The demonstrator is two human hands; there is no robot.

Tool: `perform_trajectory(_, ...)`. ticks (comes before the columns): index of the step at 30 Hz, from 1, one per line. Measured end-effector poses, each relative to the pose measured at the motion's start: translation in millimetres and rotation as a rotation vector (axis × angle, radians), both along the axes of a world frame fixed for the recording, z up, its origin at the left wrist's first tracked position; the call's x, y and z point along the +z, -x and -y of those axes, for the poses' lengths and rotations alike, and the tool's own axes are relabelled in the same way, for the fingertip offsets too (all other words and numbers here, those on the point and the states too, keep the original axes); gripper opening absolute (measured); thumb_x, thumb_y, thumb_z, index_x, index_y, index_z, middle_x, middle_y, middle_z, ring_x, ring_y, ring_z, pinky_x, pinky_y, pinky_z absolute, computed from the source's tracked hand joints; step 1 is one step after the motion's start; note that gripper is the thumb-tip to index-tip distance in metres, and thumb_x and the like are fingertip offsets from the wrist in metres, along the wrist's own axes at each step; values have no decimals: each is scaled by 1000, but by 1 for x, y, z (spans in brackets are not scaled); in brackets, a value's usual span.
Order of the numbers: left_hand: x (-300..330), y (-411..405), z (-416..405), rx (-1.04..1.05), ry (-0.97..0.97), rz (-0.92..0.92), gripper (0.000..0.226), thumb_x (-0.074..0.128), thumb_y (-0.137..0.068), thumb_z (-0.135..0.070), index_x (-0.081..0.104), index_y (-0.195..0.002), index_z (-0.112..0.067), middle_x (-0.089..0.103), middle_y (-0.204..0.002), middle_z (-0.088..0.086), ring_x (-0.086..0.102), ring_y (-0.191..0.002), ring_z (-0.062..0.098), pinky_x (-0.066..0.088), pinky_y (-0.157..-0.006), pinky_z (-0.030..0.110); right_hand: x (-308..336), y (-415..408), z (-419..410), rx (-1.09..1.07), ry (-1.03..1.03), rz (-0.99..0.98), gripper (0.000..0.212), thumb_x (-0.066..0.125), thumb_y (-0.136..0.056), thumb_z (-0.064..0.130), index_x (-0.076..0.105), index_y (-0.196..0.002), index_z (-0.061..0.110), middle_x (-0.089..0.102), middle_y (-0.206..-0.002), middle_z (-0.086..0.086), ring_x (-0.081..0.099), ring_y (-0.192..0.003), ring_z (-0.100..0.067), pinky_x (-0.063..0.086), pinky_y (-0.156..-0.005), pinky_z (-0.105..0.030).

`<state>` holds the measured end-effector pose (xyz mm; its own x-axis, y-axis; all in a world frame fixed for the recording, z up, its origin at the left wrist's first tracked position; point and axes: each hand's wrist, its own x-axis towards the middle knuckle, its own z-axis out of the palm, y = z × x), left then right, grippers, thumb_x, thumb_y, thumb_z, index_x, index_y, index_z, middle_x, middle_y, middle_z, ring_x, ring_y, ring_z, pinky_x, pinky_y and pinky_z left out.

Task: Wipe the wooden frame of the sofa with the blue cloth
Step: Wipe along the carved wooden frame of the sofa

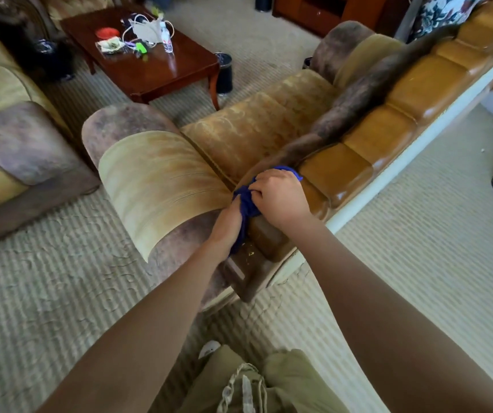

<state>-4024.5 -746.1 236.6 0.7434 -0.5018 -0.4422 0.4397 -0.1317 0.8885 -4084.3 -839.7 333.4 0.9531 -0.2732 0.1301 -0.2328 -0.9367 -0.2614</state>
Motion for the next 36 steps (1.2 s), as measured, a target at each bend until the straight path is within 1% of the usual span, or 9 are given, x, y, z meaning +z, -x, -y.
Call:
perform_trajectory(4, 14, 11, -7, -17, -6, 38, 70, 47, -73, -69, 56, -129, -29, 63, -123, -1, 56, -115, 19, 40, -106, 45, -4, 3, -1, -59, -34, 45, 29, 44, -85, 13, 72, -87, 13, 70, -91, -3, 61, -91, -23, 43, -89, -36)
perform_trajectory(8, 7, 24, -21, -36, -17, 171, 61, 35, -91, -57, 43, -140, -22, 55, -133, 4, 51, -121, 18, 38, -105, 38, -17, 22, -14, -76, 10, 158, 40, 37, -86, 24, 76, -93, 14, 71, -104, -4, 61, -109, -25, 43, -98, -42)
perform_trajectory(13, -23, 9, -20, -89, -107, 189, 51, 31, -95, -50, 47, -135, -23, 58, -128, 7, 55, -117, 23, 39, -105, 42, -26, 18, -17, -103, 23, 150, 26, 50, -87, 16, 75, -95, 14, 68, -113, -7, 55, -121, -28, 34, -105, -43)
perform_trajectory(15, -23, 3, -14, -102, -95, 115, 44, 31, -100, -36, 44, -137, -16, 54, -132, 7, 50, -124, 25, 39, -104, 34, -24, 16, -17, -98, 9, 143, 26, 50, -90, 15, 75, -97, 14, 67, -117, -8, 52, -124, -28, 30, -107, -41)
perform_trajectory(18, -12, -1, -5, -39, -96, -37, 34, 29, -103, -26, 48, -127, -12, 58, -120, 5, 56, -108, 18, 47, -92, 24, -20, 12, -15, -95, -16, 106, 26, 48, -94, 13, 73, -101, 10, 65, -120, -8, 48, -127, -27, 21, -109, -32)
perform_trajectory(23, 32, 36, -2, -4, -125, 394, 42, 31, -100, -40, 46, -133, -17, 57, -121, 4, 54, -110, 20, 42, -96, 39, -7, 14, -11, -157, -89, 300, 28, 49, -78, 4, 74, -89, 0, 72, -95, -15, 67, -93, -30, 40, -90, -25)
perform_trajectory(25, 43, 61, -1, 6, -93, 721, 43, 32, -101, -34, 44, -133, -8, 52, -130, 11, 50, -119, 23, 40, -101, 40, -9, 27, -4, -272, -147, 412, 30, 49, -80, 3, 72, -98, -2, 71, -103, -17, 66, -100, -29, 37, -95, -19)
perform_trajectory(28, 22, 67, -7, -116, -125, 1083, 49, 32, -101, -37, 33, -140, -8, 35, -147, 22, 31, -139, 34, 30, -113, 45, -22, 50, 4, -317, -101, 474, 32, 44, -88, 8, 69, -106, -1, 67, -114, -16, 61, -111, -29, 38, -101, -28)
perform_trajectory(36, 6, 45, -14, -243, -146, 1416, 46, 33, -101, -36, 53, -119, 2, 36, -145, 26, 31, -138, 39, 31, -109, 53, -43, 79, 10, -342, -155, 570, 28, 48, -95, 12, 67, -114, 4, 62, -124, -12, 54, -121, -24, 34, -108, -26)
